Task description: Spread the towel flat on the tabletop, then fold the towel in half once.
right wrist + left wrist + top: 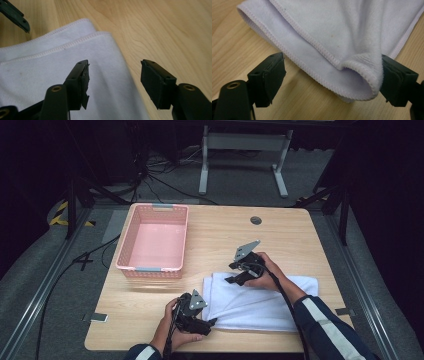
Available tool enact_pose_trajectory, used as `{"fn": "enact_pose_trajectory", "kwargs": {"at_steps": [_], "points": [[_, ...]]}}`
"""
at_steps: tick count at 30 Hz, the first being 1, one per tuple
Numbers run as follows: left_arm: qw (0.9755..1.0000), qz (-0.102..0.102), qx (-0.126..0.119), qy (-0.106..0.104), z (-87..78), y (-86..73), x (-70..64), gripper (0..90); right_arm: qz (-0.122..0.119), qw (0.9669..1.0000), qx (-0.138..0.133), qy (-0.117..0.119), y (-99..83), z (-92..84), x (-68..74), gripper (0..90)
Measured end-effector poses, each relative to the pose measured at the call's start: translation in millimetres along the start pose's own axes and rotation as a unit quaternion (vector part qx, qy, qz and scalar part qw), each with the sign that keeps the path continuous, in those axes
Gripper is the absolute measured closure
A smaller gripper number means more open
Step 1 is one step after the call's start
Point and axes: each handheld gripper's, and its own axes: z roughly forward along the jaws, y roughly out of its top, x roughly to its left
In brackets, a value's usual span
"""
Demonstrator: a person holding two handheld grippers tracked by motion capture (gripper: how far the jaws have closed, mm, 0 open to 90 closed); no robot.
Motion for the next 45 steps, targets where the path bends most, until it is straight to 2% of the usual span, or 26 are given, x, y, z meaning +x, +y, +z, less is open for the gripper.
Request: {"fn": "enact_pose_trajectory", "kwargs": {"at_steps": [1, 2, 3, 5, 8, 12, 14, 15, 18, 19, 20, 23, 24, 25, 26, 27, 29, 30, 31, 33, 34, 35, 36, 40, 42, 45], "points": [[0.9999, -0.01, 0.005, -0.004, 0.8, -2.9, -0.2, 15.8, -0.005, 1.0, 0.007, 0.004, 2.4, 4.6, 1.1, 39.9], [0.9999, -0.01, 0.005, -0.004, 0.8, -2.9, -0.2, 15.9, -0.005, 1.0, 0.007, 0.004, 2.4, 4.6, 1.1, 39.9], [0.9998, -0.008, 0.015, -0.008, 2.6, -5.5, -0.6, 16.1, -0.021, 0.9995, 0.021, 0.008, 7.0, 12.8, 4.7, 39.3], [0.9998, -0.005, 0.02, -0.002, 3.3, -7.8, -0.9, 15.2, -0.03, 0.9989, 0.034, 0.005, 9.8, 19.0, 6.8, 38.5], [0.9998, -0.014, 0.012, -0.002, 3.3, -9.4, -0.7, 15.3, -0.033, 0.998, 0.054, 0.009, 11.2, 29.7, 7.5, 36.1], [0.9999, -0.007, 0.007, 0.005, 3.9, -11.1, -3.0, 14.3, -0.024, 0.9985, 0.048, 0.007, 13.2, 30.3, 3.6, 34.2], [0.9999, -0.008, 0.013, 0.007, 3.2, -11.3, -4.1, 13.5, -0.023, 0.9985, 0.049, 0.009, 14.3, 32.0, 1.9, 32.3], [1.0, -0.005, 0.004, 0.007, 4.9, -11.3, -5.5, 13.4, -0.025, 0.9984, 0.05, 0.012, 14.8, 33.4, 1.2, 32.3], [1.0, 0.002, 0.004, -0.003, 7.5, -9.0, -10.7, 13.4, -0.025, 0.9979, 0.055, 0.023, 18.3, 38.5, 0.7, 30.6], [1.0, 0.002, 0.004, -0.003, 7.5, -9.0, -10.7, 13.4, -0.026, 0.9977, 0.057, 0.026, 19.0, 40.2, 0.1, 30.4], [0.9999, 0.016, 0.005, -0.005, 11.8, -5.8, -16.7, 12.5, -0.023, 0.9974, 0.06, 0.033, 19.5, 42.7, -1.3, 30.5], [0.9996, 0.025, 0.011, 0.001, 15.7, -3.7, -20.3, 7.3, -0.017, 0.997, 0.057, 0.049, 19.8, 44.3, -3.8, 31.6], [0.9997, 0.022, 0.008, 0.002, 17.8, -2.5, -21.1, 7.3, -0.023, 0.9968, 0.055, 0.052, 20.1, 44.4, -3.4, 34.5], [0.9998, 0.021, 0.006, 0.001, 20.3, -0.7, -22.2, 7.3, -0.027, 0.9958, 0.048, 0.073, 20.8, 44.1, 0.2, 57.9], [0.9998, 0.021, 0.006, 0.001, 20.3, -0.7, -22.2, 7.8, -0.031, 0.9949, 0.048, 0.083, 21.2, 43.9, 2.2, 62.8], [0.9998, 0.02, 0.002, 0.004, 21.5, 0.1, -22.3, 7.8, -0.031, 0.9949, 0.048, 0.083, 21.2, 43.9, 2.2, 62.8], [0.9998, 0.019, -0.003, 0.006, 21.8, 1.8, -22.0, 17.2, -0.036, 0.994, 0.053, 0.088, 22.4, 43.9, 6.0, 70.6], [0.9997, 0.019, -0.008, 0.01, 21.2, 2.4, -20.5, 17.2, -0.036, 0.994, 0.053, 0.088, 22.4, 43.9, 6.0, 70.6], [0.9997, 0.011, -0.015, 0.013, 20.3, 2.9, -19.2, 34.3, -0.038, 0.9937, 0.053, 0.091, 22.6, 43.4, 6.4, 74.2], [0.9997, 0.011, -0.016, 0.015, 18.0, 3.2, -16.3, 49.3, -0.04, 0.9936, 0.053, 0.091, 22.8, 43.3, 7.0, 75.4], [0.9996, 0.013, -0.018, 0.017, 17.3, 3.3, -15.2, 49.3, -0.046, 0.9941, 0.052, 0.083, 23.5, 42.8, 8.5, 76.7], [0.9996, 0.011, -0.014, 0.02, 15.8, 3.5, -13.0, 61.8, -0.052, 0.9951, 0.049, 0.068, 25.5, 42.5, 11.9, 78.2], [0.9997, 0.01, -0.01, 0.021, 14.6, 3.2, -12.6, 65.2, -0.055, 0.9952, 0.047, 0.065, 26.6, 43.0, 13.1, 78.6], [0.9991, 0.023, 0.002, 0.035, 6.1, -0.4, -8.3, 68.2, -0.067, 0.9956, 0.028, 0.06, 37.0, 41.5, 18.0, 79.1], [0.9991, 0.021, -0.003, 0.038, 1.9, -2.7, -7.1, 68.7, -0.067, 0.9958, 0.02, 0.059, 40.7, 39.8, 19.2, 79.2], [0.9978, 0.028, -0.023, 0.054, -19.5, -7.8, -3.1, 68.9, -0.074, 0.9945, -0.02, 0.072, 56.1, 33.4, 23.5, 79.3]]}}
